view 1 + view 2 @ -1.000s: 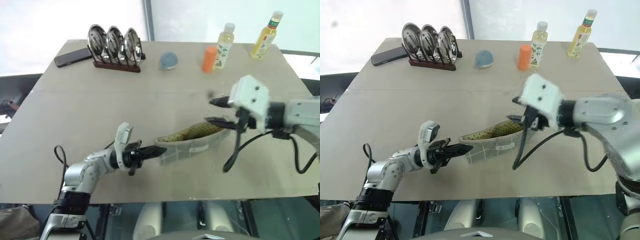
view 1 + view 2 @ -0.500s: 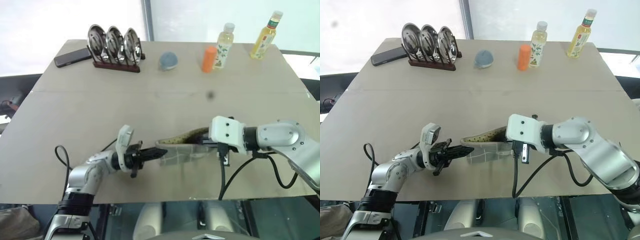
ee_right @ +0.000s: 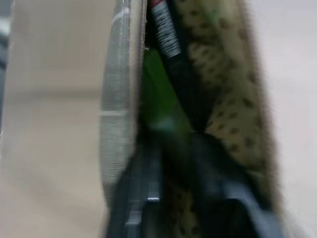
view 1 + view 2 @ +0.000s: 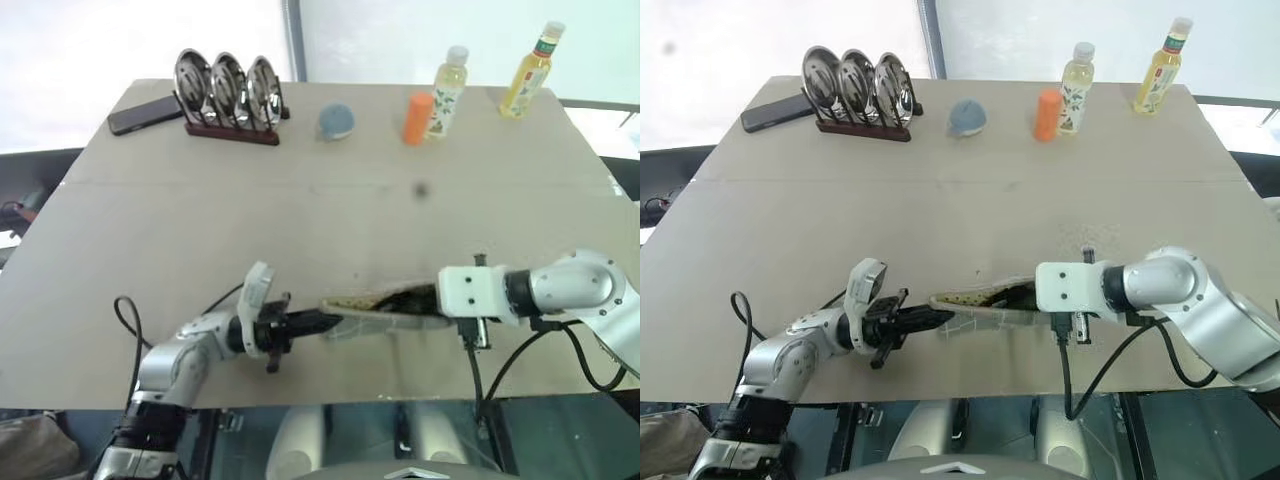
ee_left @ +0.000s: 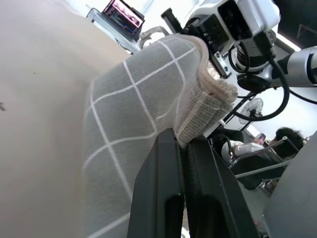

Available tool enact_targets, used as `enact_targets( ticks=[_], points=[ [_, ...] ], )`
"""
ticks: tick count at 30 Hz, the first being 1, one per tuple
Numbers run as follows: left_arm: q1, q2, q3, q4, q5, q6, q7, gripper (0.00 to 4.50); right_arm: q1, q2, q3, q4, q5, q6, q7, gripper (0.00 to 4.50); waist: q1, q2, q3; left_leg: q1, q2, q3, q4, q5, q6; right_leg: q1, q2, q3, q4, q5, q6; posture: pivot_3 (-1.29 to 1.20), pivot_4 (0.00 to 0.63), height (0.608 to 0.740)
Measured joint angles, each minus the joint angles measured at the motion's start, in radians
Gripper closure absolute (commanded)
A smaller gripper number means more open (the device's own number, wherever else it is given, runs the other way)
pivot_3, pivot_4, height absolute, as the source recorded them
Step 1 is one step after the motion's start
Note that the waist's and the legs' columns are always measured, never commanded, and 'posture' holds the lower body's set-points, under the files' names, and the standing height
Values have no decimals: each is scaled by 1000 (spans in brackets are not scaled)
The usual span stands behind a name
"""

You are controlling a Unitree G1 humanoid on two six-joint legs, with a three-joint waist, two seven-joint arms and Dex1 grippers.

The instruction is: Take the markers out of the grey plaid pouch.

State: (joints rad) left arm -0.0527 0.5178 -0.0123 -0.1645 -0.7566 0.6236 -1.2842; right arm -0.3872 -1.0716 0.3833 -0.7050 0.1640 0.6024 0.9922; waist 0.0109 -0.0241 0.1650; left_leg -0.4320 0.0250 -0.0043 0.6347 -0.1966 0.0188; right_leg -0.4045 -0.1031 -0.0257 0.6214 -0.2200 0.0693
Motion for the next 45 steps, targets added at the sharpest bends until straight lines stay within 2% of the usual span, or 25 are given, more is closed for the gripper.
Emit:
enact_targets(
  ticks=[1,9,14,17,19,21,28,33,36,38,41,45],
  points=[
    [9,1,2,-28,-12,17,21,4500,6,1,4,1,-19,-19,-6,1968,1,0,0,0,0,0,0,0,0,0,0,0,0,-1,1,0,150,740],
    [6,5,53,-225,-189,196,245,4500,23,92,76,74,-223,-201,-50,1968,1,0,0,0,0,0,1,0,0,1,0,0,0,-1,2,0,150,740],
    [-24,6,76,-266,-274,261,346,4500,14,223,149,190,-355,-336,-108,1968,0,-1,0,1,-1,0,1,0,0,2,1,0,1,0,0,0,150,740],
    [-21,12,83,-277,-300,272,376,4500,10,322,166,281,-415,-403,-162,2794,-1,-1,-1,1,0,-1,1,0,0,2,2,0,1,0,0,0,150,740],
    [-21,17,87,-279,-307,272,385,4500,10,375,149,305,-428,-414,-192,3586,0,-1,-1,2,0,-1,1,0,0,2,2,0,2,0,0,0,150,740],
    [-21,17,91,-292,-322,272,390,4500,13,370,85,279,-405,-384,-179,4166,5,-2,-1,2,-1,-2,2,0,0,3,2,0,2,0,0,0,150,740],
    [-14,19,89,-296,-323,257,396,4500,38,269,-79,157,-250,-209,-46,4201,4,-2,-1,1,-1,-2,2,0,0,4,1,0,1,0,0,0,150,740],
    [-21,12,71,-275,-255,193,381,4500,35,205,-234,33,-114,-23,11,4201,4,-1,-1,1,-1,-2,1,0,0,4,2,0,1,0,0,0,150,740],
    [-140,-18,18,11,-116,50,263,4500,15,206,-249,-21,-57,52,11,4201,9,0,-2,1,-1,-3,2,0,0,3,2,-2,1,0,0,0,150,740],
    [-166,-33,5,135,-53,-12,212,4500,15,204,-249,-37,-39,79,3,4201,5,-2,-2,0,-1,-3,3,0,0,3,1,-2,1,0,0,0,150,740],
    [-190,-50,-6,172,-15,-53,169,4500,15,204,-253,-37,-21,114,-16,4201,3,-2,-2,0,-2,-1,3,0,0,2,-1,-1,-1,0,0,0,150,740],
    [-194,-62,-4,206,27,-113,131,4500,-40,300,-388,-45,131,243,-57,4201,4,-2,-2,0,-2,-2,1,0,0,2,0,-1,0,0,0,0,150,740]
  ],
)
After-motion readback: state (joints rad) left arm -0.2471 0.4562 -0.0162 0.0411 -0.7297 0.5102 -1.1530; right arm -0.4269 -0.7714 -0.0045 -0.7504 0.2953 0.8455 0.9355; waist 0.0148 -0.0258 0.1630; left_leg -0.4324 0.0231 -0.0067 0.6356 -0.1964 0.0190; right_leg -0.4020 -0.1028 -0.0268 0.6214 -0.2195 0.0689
